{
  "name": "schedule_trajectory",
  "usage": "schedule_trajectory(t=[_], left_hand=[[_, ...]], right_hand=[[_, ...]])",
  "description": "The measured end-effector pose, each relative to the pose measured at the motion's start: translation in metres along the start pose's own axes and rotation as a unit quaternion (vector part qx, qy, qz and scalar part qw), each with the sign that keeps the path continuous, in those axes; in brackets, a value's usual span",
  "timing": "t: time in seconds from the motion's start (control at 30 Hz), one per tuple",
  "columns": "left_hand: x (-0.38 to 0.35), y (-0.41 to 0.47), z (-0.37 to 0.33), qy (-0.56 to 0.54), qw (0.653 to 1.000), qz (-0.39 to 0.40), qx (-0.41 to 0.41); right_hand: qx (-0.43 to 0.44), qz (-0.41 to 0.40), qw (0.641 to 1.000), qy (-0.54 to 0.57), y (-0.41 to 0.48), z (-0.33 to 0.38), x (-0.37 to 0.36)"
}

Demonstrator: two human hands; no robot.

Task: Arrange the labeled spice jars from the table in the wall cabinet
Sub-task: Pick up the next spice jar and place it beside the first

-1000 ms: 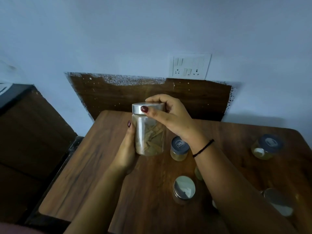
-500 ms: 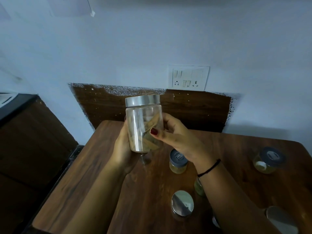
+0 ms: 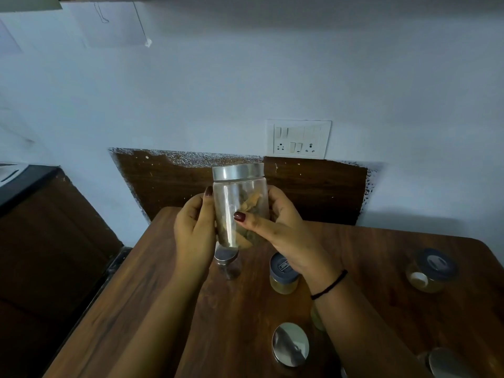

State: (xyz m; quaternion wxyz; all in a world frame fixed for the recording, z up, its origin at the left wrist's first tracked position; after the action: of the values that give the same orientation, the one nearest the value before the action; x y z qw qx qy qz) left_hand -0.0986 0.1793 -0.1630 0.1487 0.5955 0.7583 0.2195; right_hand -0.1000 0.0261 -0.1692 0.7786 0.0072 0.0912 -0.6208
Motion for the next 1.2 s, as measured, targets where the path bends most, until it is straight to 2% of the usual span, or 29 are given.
schedule_trajectory(t=[0.27, 0.47, 0.9, 1.2], left_hand=[[-0.024, -0.018, -0.011, -0.057, 0.996, 0.073, 0.02], [-0.028, -0.026, -0.008, -0.057, 0.995, 0.072, 0.038], [-0.042, -0.03, -0.021, -0.084, 0.995, 0.057, 0.009], [-0.05, -0.032, -0.024, -0.073, 0.995, 0.057, 0.031]], right_hand=[[0.018, -0.046, 0.999, 0.016, -0.005, 0.005, 0.008], [0.022, -0.072, 0.996, -0.042, -0.007, -0.002, 0.014], [0.014, -0.034, 0.998, -0.051, -0.018, 0.004, 0.03], [-0.01, 0.001, 0.996, -0.089, -0.028, 0.003, 0.043]])
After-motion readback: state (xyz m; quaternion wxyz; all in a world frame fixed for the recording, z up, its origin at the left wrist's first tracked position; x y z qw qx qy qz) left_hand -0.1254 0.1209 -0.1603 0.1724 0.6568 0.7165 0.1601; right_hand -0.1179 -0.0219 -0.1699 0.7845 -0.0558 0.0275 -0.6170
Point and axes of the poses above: each hand's wrist, its own y-axis towards the middle knuckle, its own x-axis out of the back of the hand, z = x × y, the point moved 4 cm from there along y, towards the middle knuckle, and after that the axes turned 14 degrees about -x, right-handed, at the moved point
